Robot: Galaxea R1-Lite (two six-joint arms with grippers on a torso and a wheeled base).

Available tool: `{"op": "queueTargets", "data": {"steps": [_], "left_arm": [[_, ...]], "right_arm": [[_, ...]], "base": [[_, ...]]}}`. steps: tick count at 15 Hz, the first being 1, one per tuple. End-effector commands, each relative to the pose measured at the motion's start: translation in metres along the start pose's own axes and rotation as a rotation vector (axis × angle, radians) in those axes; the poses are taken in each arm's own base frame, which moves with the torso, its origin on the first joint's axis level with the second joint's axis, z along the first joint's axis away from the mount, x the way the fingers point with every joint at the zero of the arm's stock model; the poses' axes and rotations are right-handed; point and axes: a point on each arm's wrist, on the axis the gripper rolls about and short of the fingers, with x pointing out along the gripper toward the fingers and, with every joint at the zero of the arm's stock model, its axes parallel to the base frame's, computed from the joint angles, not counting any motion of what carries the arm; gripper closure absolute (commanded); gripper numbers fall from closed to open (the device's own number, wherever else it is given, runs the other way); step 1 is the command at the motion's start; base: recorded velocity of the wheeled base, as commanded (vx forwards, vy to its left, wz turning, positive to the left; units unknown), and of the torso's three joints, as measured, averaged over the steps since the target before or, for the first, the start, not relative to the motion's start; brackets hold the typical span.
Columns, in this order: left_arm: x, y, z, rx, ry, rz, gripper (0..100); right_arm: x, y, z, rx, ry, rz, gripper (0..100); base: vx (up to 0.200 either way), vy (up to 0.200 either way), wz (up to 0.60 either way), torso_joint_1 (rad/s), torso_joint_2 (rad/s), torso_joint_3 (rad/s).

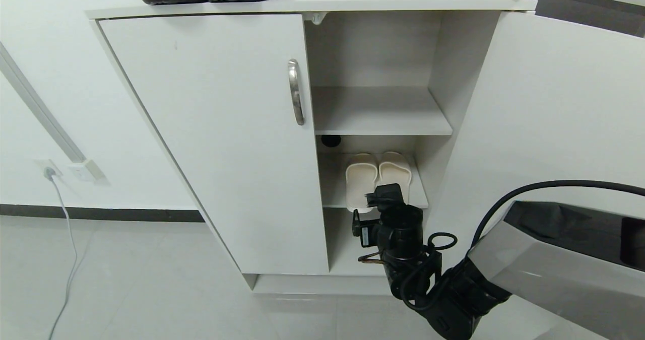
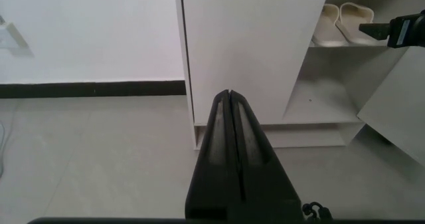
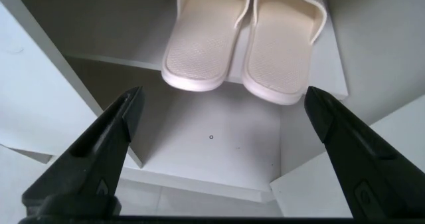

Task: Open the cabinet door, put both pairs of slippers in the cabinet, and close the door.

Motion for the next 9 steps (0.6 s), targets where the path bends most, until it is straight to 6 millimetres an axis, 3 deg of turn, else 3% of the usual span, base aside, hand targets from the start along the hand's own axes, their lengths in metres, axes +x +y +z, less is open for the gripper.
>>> {"op": "queueTargets", "data": {"steps": [1,9], "left_arm": [[0.0001,0.0000,0.0000,-0.001,0.002,0.000,100],[0.0001,0.0000,0.0000,0.001,0.002,0.000,100]], "right_arm": [[-0.0001,0.0003,-0.0004,0.000,0.000,0.001,0],[0.0001,0.0001,-0.0011,-0.001,0.001,-0.010,0]], "base": [[0.000,0.000,0.00,0.000,0.00,0.000],[0.000,0.000,0.00,0.002,0.00,0.172]]}}
